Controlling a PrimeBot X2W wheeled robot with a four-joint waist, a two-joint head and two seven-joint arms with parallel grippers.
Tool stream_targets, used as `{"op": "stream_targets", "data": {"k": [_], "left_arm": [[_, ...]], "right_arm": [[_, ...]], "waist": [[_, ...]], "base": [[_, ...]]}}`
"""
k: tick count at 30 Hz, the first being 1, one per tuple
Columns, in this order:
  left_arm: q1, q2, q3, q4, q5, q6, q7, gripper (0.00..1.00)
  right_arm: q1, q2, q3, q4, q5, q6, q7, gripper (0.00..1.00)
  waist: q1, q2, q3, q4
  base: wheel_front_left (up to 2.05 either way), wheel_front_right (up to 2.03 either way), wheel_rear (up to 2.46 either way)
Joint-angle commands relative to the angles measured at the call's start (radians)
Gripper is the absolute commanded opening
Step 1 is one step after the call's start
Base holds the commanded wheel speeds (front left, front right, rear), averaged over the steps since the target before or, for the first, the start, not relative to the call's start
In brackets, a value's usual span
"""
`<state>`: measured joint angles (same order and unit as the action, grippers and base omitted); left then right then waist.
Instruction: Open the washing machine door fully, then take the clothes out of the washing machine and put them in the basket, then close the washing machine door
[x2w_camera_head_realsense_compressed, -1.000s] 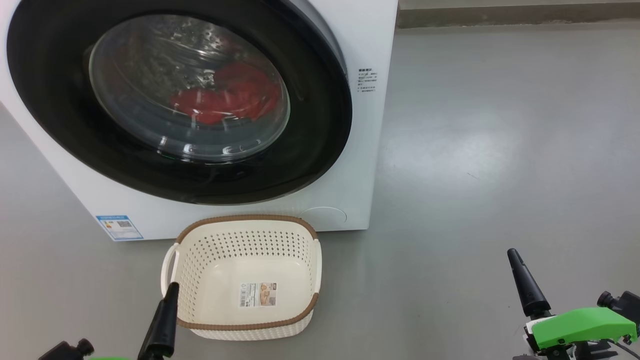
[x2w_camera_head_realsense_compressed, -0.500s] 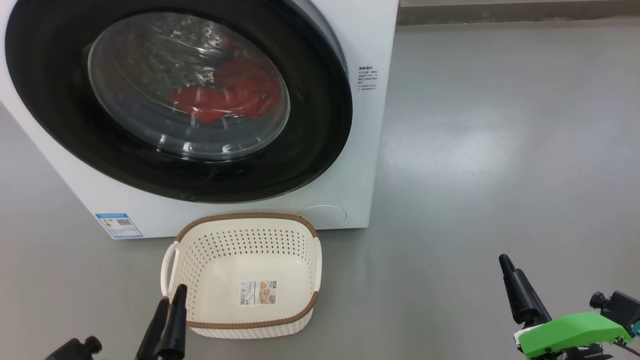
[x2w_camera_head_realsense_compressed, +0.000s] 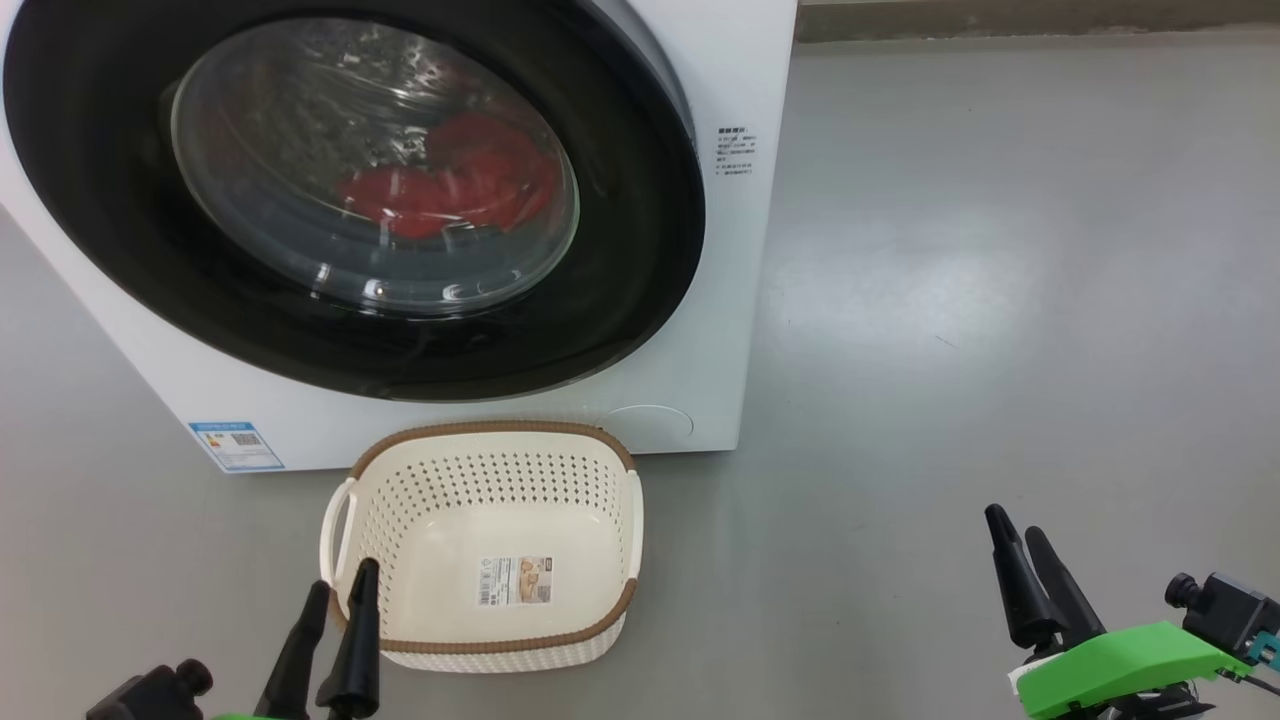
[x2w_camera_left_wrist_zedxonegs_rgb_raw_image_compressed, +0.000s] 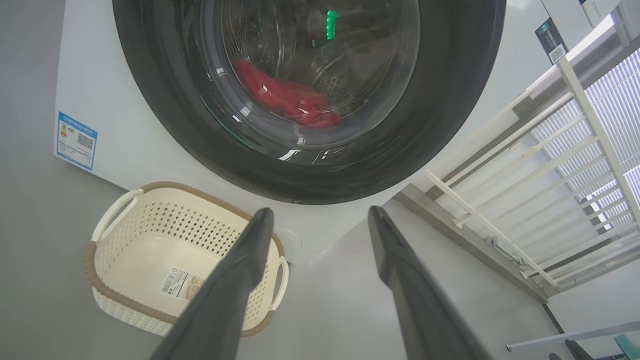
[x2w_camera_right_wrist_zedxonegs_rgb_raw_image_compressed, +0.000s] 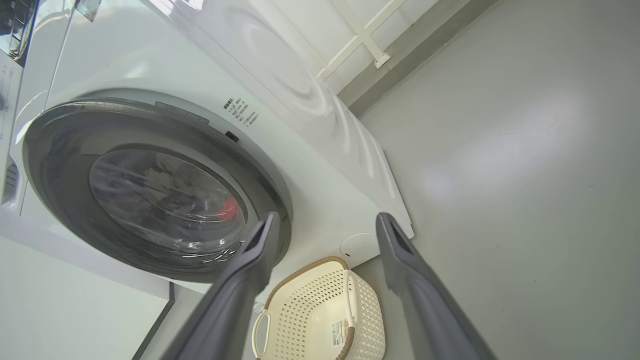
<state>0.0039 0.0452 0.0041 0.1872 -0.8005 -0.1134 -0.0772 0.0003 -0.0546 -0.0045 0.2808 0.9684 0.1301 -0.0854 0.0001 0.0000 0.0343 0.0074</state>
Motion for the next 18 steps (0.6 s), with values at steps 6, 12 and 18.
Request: {"op": "stream_targets", "data": {"k": [6,12,18], "left_arm": [[-0.002,0.013,0.015,-0.045,0.114,0.006,-0.033,1.00],[0.002,0.012,0.017,-0.053,0.187,0.008,-0.051,1.00],[0.005,0.011,0.016,-0.059,0.251,0.008,-0.066,1.00]], "right_arm": [[-0.003,-0.013,0.027,-0.038,-0.095,0.000,-0.031,1.00],[0.000,-0.014,0.028,-0.044,-0.156,0.000,-0.048,1.00],[0.005,-0.014,0.029,-0.046,-0.206,0.000,-0.062,1.00]], "waist": [[0.0000,0.0000,0.003,0.002],[0.0000,0.0000,0.008,0.003],[0.0000,0.0000,0.013,0.003]], "base": [[0.00,0.00,0.00],[0.00,0.00,0.00],[0.00,0.00,0.00]]}}
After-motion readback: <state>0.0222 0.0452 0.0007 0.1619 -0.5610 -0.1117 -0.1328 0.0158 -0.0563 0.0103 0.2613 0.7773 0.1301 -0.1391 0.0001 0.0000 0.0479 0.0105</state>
